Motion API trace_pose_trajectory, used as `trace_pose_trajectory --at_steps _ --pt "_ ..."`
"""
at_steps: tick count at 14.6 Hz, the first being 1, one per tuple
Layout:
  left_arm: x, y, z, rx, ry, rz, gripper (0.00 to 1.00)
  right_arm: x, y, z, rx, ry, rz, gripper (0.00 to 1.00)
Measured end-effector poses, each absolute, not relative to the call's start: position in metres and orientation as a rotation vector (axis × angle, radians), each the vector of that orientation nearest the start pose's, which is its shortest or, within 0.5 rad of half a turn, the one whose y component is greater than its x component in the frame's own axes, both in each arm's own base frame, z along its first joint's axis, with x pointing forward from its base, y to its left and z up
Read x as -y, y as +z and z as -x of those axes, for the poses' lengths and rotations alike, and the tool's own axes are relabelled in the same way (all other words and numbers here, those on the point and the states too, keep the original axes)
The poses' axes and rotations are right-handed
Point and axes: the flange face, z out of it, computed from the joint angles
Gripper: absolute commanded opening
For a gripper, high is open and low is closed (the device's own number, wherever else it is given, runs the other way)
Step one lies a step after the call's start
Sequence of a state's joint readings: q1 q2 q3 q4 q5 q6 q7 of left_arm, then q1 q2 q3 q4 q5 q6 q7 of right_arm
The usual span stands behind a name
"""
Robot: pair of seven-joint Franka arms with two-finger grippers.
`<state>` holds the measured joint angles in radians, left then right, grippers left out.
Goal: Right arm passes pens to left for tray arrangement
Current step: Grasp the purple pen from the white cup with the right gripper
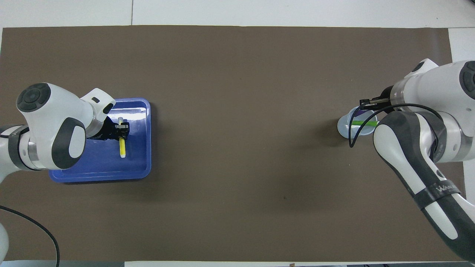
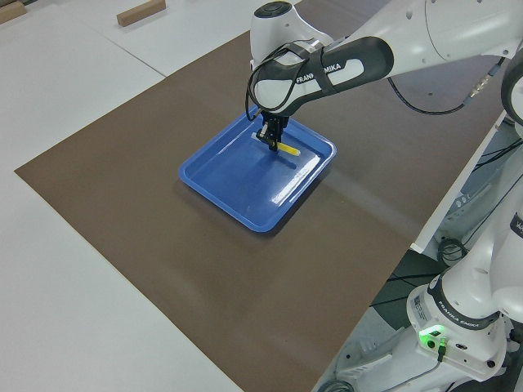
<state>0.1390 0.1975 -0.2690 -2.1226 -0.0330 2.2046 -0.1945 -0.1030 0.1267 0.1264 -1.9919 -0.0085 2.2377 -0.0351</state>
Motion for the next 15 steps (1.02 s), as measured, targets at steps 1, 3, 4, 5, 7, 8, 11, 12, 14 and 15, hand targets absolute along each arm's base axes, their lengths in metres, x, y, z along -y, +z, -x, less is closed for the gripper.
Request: trace_pose_trajectory --at_steps 1,3,4,5,7,8,11,12,14,15 --pt "0.071 0.312 -0.549 0.139 0.196 3.19 0.0 -0.012 0.419 -0.592 0.097 -0.21 3.126 0.0" --pt "0.071 0.312 -0.547 0.128 0.199 3.189 0.99 -0.015 0.445 -0.588 0.105 -0.247 3.128 0.0" --pt "0.071 0.312 -0.546 0.108 0.197 3.19 1.0 -0.018 0.463 -0.585 0.111 -0.247 3.13 0.0" --pt "0.071 0.312 -0.547 0.088 0.195 3.192 1.0 -0.021 0.483 -0.58 0.114 -0.245 3.128 0.0" --pt "0.071 0.313 -0.547 0.068 0.192 3.193 1.0 -0.031 0.523 -0.57 0.105 -0.23 3.094 0.0" --pt "0.07 0.313 -0.547 0.066 0.19 3.193 1.0 -0.035 0.54 -0.566 0.093 -0.223 3.07 0.0" --pt "0.07 0.313 -0.548 0.065 0.175 3.196 1.0 -0.056 0.574 -0.564 -0.075 -0.19 2.94 0.0" --pt "0.07 0.314 -0.548 0.065 0.173 3.196 1.0 -0.07 0.579 -0.566 -0.195 -0.173 2.879 0.0" --pt "0.07 0.314 -0.549 0.065 0.168 3.197 1.0 -0.101 0.583 -0.569 -0.392 -0.13 2.766 0.0" --pt "0.07 0.318 -0.551 0.066 0.159 3.198 1.0 -0.116 0.584 -0.57 -0.447 -0.107 2.723 0.0"
